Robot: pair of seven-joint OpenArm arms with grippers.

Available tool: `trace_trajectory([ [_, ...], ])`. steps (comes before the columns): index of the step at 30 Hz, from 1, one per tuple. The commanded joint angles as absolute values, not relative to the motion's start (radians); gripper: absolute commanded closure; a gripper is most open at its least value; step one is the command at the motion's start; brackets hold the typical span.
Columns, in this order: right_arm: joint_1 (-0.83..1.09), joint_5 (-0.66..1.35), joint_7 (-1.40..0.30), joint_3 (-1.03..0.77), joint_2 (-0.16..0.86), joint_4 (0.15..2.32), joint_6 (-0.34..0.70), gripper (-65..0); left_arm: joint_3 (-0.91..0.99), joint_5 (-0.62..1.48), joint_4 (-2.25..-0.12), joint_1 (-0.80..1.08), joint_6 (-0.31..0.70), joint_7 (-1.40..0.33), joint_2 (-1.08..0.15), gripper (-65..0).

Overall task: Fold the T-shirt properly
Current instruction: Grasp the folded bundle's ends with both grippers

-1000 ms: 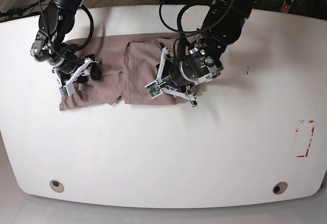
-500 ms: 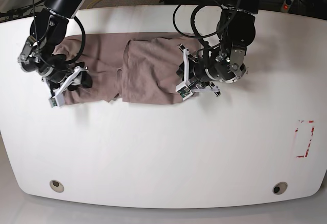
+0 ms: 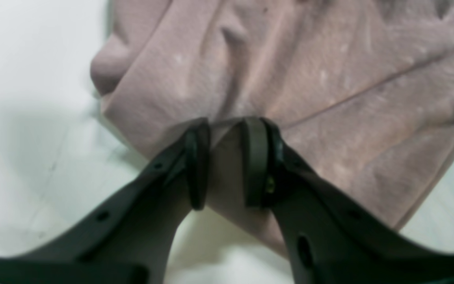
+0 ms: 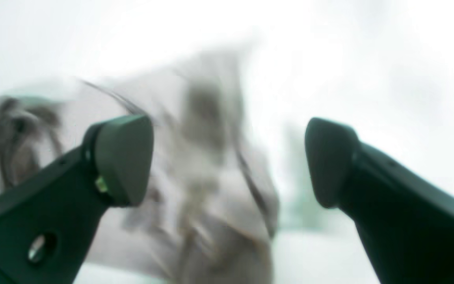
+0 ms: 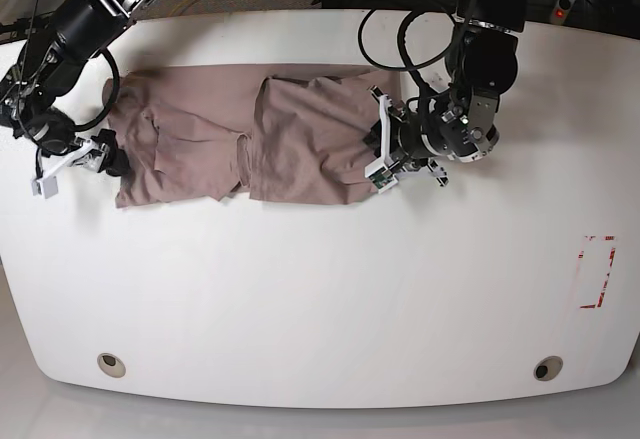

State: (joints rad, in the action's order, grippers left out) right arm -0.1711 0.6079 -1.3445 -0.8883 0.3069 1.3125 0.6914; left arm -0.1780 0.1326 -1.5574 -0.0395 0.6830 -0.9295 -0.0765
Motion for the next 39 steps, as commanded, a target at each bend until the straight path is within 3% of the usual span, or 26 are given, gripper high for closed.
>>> trace_trajectory([
  [1,-0.183,0.664,-1.331,-0.895,0.34,1.273,0.698,-58.2,-0.176,0.12,-1.57,-0.056,0.687,-0.94,-0.081,-12.2],
  [6,-0.114,0.76,-1.331,-0.892,0.335,1.267,0.698,-58.2,-0.176,0.12,-1.572,-0.058,0.687,-0.94,-0.081,-12.2],
  [16,-0.073,0.76,-1.323,-0.806,0.228,1.273,0.698,-58.0,-0.179,0.12,-1.567,-0.084,0.687,-0.94,-0.081,-12.2],
  [19,-0.074,0.76,-1.282,-0.799,0.217,1.273,0.698,-51.7,-0.179,0.122,-1.577,-0.084,0.69,-0.941,-0.079,-12.2],
  [29,-0.082,0.76,-1.205,-0.673,0.231,1.273,0.698,-4.4,-0.173,0.124,-1.819,-0.079,0.69,-1.055,-0.074,-12.5],
  [31,-0.081,0.76,-1.204,-0.67,0.234,1.273,0.698,0.0,-0.168,0.124,-1.824,-0.073,0.69,-1.059,-0.081,-12.5],
  [39,-0.077,0.762,-1.204,-0.671,0.239,1.283,0.698,0.0,-0.056,0.124,-1.816,-0.012,0.691,-1.058,-0.074,-12.5],
])
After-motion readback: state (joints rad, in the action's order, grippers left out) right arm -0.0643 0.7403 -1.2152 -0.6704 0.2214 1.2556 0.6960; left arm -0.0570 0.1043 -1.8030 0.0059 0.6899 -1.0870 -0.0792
